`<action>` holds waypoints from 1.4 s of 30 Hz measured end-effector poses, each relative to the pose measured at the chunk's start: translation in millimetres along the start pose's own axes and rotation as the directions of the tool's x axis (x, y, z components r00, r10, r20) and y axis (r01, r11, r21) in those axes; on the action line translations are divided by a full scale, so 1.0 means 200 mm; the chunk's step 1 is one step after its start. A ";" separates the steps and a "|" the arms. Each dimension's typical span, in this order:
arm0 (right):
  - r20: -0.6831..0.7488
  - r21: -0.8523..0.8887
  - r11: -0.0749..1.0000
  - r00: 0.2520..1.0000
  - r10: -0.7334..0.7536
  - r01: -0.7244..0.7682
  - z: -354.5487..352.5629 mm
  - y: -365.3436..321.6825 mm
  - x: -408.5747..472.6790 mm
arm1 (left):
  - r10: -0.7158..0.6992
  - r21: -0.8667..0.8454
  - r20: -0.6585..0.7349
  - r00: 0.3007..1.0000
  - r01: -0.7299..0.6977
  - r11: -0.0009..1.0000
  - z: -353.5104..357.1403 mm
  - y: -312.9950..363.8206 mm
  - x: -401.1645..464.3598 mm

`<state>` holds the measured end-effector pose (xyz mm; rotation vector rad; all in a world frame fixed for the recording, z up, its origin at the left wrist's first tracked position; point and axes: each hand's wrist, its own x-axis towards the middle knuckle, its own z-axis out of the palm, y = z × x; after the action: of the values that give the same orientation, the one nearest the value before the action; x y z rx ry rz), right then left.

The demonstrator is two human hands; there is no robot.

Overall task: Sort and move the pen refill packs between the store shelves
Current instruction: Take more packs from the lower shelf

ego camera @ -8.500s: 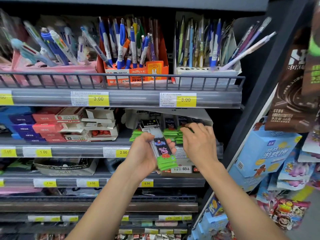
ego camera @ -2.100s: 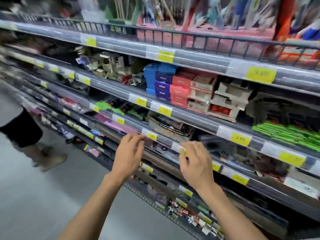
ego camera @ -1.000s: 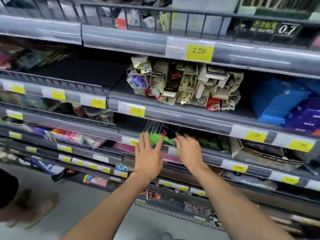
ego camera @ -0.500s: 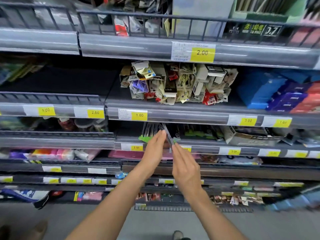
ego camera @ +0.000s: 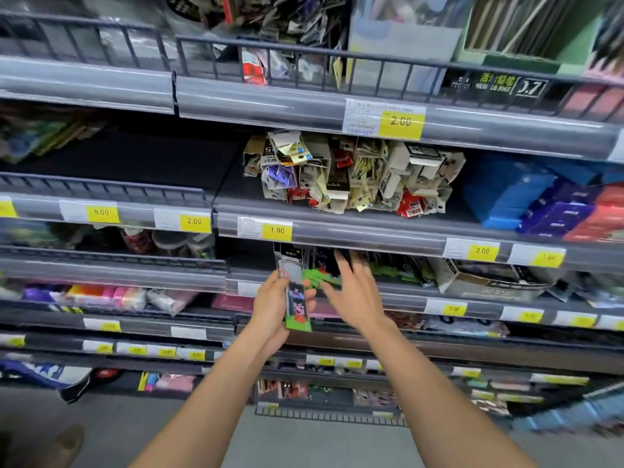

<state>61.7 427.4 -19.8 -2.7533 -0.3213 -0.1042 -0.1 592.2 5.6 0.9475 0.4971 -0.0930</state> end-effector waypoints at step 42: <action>-0.358 0.624 0.776 0.917 0.176 0.095 -0.12 -0.20 -0.41 | -0.055 0.027 0.194 0.980 0.050 0.998 -0.01 -0.04 -0.02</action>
<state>-27.6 438.4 8.3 -1.9959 -0.1405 -0.4554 -6.2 589.5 0.3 0.9359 0.3407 -0.2371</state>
